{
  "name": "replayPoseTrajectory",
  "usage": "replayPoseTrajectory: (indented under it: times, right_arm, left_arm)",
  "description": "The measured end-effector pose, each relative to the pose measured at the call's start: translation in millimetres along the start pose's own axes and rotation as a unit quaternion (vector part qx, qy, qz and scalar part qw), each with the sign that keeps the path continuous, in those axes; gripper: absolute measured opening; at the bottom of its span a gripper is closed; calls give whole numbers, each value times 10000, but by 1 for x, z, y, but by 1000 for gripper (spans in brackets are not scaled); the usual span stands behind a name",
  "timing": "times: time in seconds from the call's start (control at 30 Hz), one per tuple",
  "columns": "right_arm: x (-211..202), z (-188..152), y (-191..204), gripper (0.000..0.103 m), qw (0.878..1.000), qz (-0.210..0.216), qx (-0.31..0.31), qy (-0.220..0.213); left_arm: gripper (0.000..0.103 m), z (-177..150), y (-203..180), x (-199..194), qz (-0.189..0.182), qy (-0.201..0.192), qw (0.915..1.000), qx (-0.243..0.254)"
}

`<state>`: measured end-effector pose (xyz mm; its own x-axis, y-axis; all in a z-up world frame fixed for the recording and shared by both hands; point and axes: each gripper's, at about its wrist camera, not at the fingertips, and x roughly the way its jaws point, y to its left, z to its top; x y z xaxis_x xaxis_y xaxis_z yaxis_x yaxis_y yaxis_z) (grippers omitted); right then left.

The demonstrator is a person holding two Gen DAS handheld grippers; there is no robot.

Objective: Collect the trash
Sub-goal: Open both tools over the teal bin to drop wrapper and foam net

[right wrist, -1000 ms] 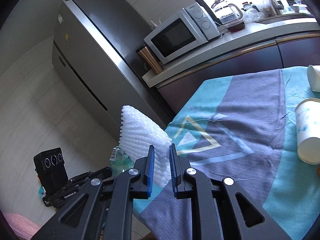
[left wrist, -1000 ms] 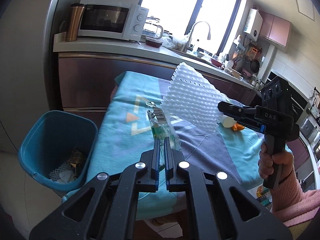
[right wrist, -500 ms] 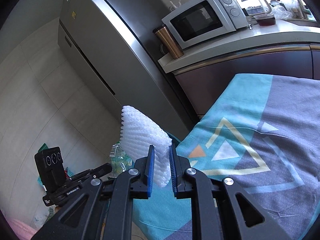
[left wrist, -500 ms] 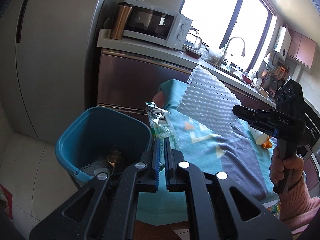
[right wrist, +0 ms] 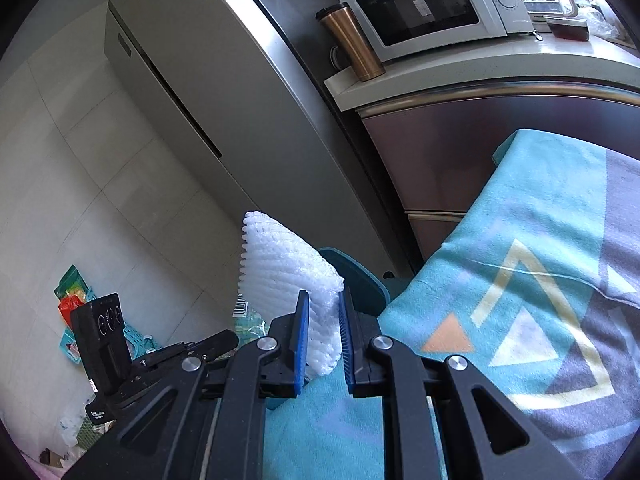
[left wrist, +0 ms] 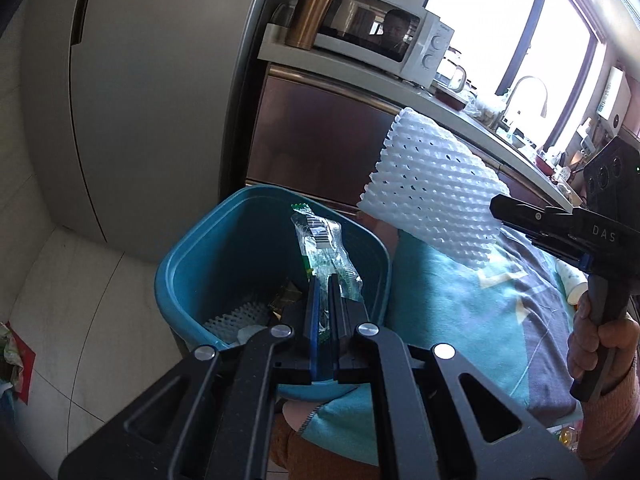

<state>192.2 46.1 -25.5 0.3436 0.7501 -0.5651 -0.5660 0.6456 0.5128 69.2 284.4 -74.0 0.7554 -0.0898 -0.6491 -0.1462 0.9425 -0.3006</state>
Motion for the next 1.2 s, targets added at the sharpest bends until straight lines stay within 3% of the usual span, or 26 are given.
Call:
replayPoseTrajectory:
  times: [0.4, 0.7, 0.93, 1.2]
  right_arm:
    - [60, 1, 5, 14, 9977, -355, -9, 577]
    - [90, -4, 7, 20, 9934, -496, -8, 1034]
    - [92, -8, 19, 31, 9915, -625, -253, 1114]
    - [93, -9, 18, 32, 9912, -634, -305, 1120]
  left_arm:
    - [5, 0, 20, 34, 232, 286, 9990, -257]
    - [5, 3, 26, 60, 279, 483, 9977, -372]
    - [7, 2, 26, 84, 303, 704, 9963, -385]
    - [8, -4, 20, 95, 371, 696, 9960, -416]
